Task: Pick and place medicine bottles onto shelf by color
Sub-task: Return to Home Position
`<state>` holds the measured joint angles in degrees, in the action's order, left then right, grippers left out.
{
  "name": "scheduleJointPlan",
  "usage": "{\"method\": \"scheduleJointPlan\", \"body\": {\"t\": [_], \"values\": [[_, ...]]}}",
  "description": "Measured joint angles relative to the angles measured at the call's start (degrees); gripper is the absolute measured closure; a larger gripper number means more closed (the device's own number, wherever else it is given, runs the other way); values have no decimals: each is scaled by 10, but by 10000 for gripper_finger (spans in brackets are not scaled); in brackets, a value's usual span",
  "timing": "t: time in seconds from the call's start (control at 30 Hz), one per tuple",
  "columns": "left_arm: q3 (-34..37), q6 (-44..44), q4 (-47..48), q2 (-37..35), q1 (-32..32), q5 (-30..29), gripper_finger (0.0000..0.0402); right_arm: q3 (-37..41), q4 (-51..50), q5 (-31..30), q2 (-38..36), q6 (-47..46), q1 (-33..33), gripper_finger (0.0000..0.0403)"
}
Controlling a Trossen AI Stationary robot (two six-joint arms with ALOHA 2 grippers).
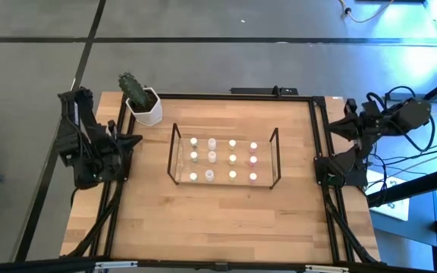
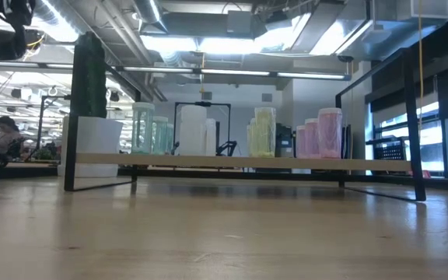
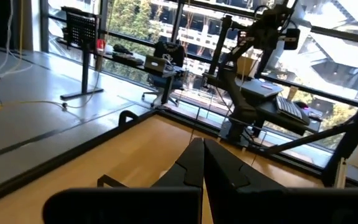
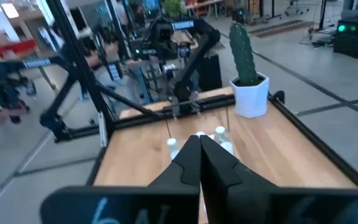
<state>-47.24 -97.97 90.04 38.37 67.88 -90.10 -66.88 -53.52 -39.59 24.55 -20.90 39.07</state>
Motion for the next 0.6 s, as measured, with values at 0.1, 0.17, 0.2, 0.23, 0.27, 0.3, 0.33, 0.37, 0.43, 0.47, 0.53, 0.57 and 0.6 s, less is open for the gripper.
{"method": "scheduleJointPlan", "body": {"t": [0.1, 0.17, 0.2, 0.23, 0.27, 0.3, 0.33, 0.37, 0.43, 0.47, 0.53, 0.57, 0.6], "values": [[0, -2, -10, 0, 12, 0, 401, 39, 30, 6, -31, -10, 0, 402], [2, 4, -35, 8, 22, 0, 401, 63, 40, 12, -44, -11, 0, 402], [6, 13, -51, 14, 25, 0, 401, 71, 41, 14, -49, -12, 0, 402], [10, 20, -66, 20, 28, 1, 401, 78, 43, 17, -52, -14, 0, 402], [14, 23, -82, 26, 27, 0, 401, 84, 47, 18, -54, -14, 0, 402], [20, 24, -98, 34, 24, 1, 401, 88, 53, 17, -56, -14, 0, 402], [25, 24, -112, 40, 18, 1, 401, 91, 61, 18, -57, -11, 0, 402], [29, 24, -128, 48, 11, 1, 401, 92, 65, 19, -57, -8, 0, 402], [34, 24, -153, 64, -11, 1, 401, 91, 66, 22, -57, 0, 0, 402], [33, 25, -162, 72, -25, 1, 402, 88, 67, 22, -57, 1, 0, 402], [24, 27, -165, 87, -55, 2, 402, 83, 66, 22, -57, 1, 0, 402], [17, 30, -165, 94, -70, 1, 402, 79, 67, 22, -57, 2, 0, 402], [10, 40, -167, 100, -85, 1, 402, 77, 67, 26, -57, 2, 0, 402]]}}
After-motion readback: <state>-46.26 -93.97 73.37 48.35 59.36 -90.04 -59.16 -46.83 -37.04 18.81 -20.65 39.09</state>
